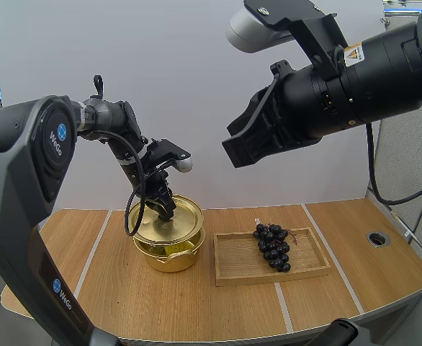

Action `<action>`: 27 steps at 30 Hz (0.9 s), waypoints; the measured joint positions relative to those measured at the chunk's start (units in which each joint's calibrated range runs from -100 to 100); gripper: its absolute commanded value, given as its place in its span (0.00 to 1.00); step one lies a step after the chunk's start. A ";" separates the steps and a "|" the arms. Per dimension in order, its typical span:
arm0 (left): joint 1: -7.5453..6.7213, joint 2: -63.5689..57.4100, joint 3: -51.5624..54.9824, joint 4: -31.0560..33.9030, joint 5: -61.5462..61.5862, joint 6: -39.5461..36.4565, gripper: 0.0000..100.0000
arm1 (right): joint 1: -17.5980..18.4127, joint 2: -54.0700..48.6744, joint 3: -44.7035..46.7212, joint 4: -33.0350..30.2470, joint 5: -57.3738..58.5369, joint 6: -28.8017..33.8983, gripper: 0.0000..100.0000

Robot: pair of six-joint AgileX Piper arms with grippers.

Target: Open the pot, put the pineapple inside, and close it

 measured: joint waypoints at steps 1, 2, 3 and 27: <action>0.00 0.13 0.00 0.00 0.00 0.00 0.00 | 0.00 0.00 0.00 0.00 0.00 0.00 0.00; 0.00 0.63 0.00 0.00 0.00 0.00 0.00 | 0.00 0.00 0.00 0.00 0.00 0.00 0.00; 0.00 1.12 0.00 0.00 0.00 0.00 0.00 | 0.00 0.00 0.00 0.00 0.00 0.00 0.00; -0.70 6.30 0.00 -0.31 -4.13 -0.09 0.00 | 0.00 0.00 0.00 0.00 0.00 0.00 0.00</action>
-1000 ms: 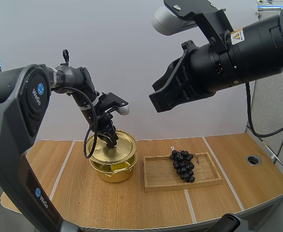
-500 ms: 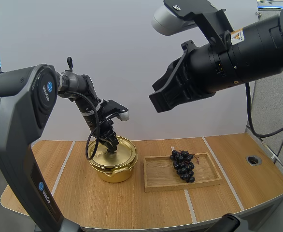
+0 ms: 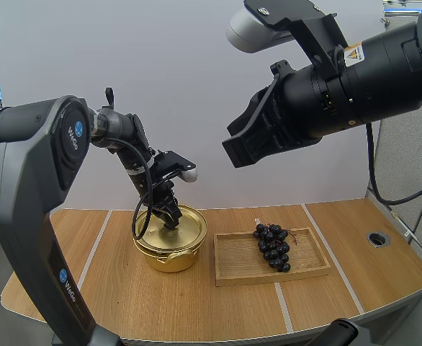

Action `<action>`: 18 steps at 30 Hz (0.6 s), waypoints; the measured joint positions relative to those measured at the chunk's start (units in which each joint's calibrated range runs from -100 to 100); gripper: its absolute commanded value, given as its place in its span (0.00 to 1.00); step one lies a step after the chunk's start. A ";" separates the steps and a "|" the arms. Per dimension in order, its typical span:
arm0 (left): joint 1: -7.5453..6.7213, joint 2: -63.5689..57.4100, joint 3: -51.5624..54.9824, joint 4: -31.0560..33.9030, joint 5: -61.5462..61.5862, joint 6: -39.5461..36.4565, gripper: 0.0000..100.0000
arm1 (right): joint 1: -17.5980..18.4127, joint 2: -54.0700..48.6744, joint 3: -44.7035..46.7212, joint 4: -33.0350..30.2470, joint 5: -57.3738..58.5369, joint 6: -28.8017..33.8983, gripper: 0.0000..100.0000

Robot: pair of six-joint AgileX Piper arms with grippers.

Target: Open the pot, put the pineapple inside, and close it

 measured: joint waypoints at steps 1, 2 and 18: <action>0.00 0.95 0.00 0.00 -0.18 0.00 0.00 | 0.00 0.00 0.00 0.00 0.00 0.00 0.00; 0.00 1.63 0.00 0.00 -0.58 0.00 0.00 | 0.00 0.00 0.00 0.00 0.00 0.00 0.00; 0.00 2.11 0.00 0.19 -1.42 -0.16 0.00 | 0.00 0.00 0.00 0.00 0.00 0.00 0.00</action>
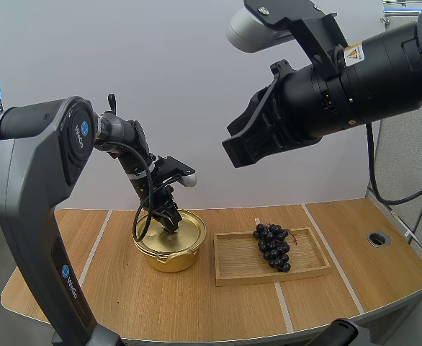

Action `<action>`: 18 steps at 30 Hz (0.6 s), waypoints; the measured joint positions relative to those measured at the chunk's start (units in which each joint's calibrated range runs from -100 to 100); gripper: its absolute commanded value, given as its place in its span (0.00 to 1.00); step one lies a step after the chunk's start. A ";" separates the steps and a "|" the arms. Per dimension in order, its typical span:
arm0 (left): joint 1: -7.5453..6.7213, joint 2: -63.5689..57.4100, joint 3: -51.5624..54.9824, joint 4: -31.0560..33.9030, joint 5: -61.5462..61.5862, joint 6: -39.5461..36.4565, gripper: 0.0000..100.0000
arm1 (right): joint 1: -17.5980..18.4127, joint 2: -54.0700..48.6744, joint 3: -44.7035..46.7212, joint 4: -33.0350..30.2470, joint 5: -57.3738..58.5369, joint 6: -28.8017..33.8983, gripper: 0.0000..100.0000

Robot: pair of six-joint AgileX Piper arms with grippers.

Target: Open the pot, put the pineapple inside, and close it

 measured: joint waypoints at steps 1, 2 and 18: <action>0.00 0.00 0.00 0.00 0.00 0.00 0.00 | 0.00 0.00 0.00 0.00 0.00 0.00 0.00; 0.00 0.00 0.00 0.00 0.17 0.00 0.03 | 0.00 0.00 0.00 0.00 0.00 0.00 0.00; 0.00 -2.36 -2.35 -0.22 10.07 -0.04 1.00 | 0.00 0.00 0.00 0.00 0.00 0.00 0.00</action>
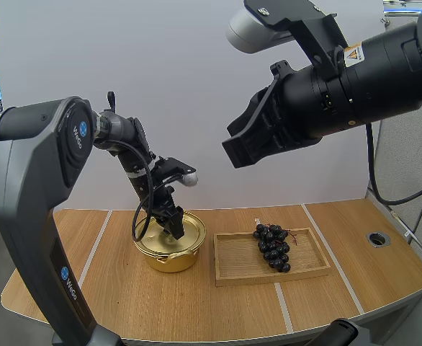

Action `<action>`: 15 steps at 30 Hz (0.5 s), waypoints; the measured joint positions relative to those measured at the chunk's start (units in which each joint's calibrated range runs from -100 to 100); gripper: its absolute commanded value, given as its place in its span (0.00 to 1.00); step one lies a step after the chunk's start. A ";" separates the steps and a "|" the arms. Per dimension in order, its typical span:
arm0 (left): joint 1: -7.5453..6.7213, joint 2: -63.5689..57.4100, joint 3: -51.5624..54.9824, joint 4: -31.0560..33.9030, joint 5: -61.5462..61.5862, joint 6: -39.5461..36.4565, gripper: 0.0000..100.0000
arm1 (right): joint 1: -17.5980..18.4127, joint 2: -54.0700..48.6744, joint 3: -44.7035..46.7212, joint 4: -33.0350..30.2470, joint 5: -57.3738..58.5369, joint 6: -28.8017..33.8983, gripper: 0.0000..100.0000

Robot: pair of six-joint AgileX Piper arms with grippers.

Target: Open the pot, put the pineapple inside, and close it

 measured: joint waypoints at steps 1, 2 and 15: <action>0.00 -0.67 -0.88 0.00 0.55 -0.25 1.00 | 0.00 0.00 0.00 0.00 0.00 0.00 0.00; 0.00 -1.45 -1.86 0.00 0.57 -0.47 1.00 | 0.00 0.00 0.00 0.00 0.00 0.00 0.00; 0.00 -20.92 -16.50 0.95 1.40 -4.95 1.00 | 0.00 0.00 0.00 0.00 0.00 0.00 0.00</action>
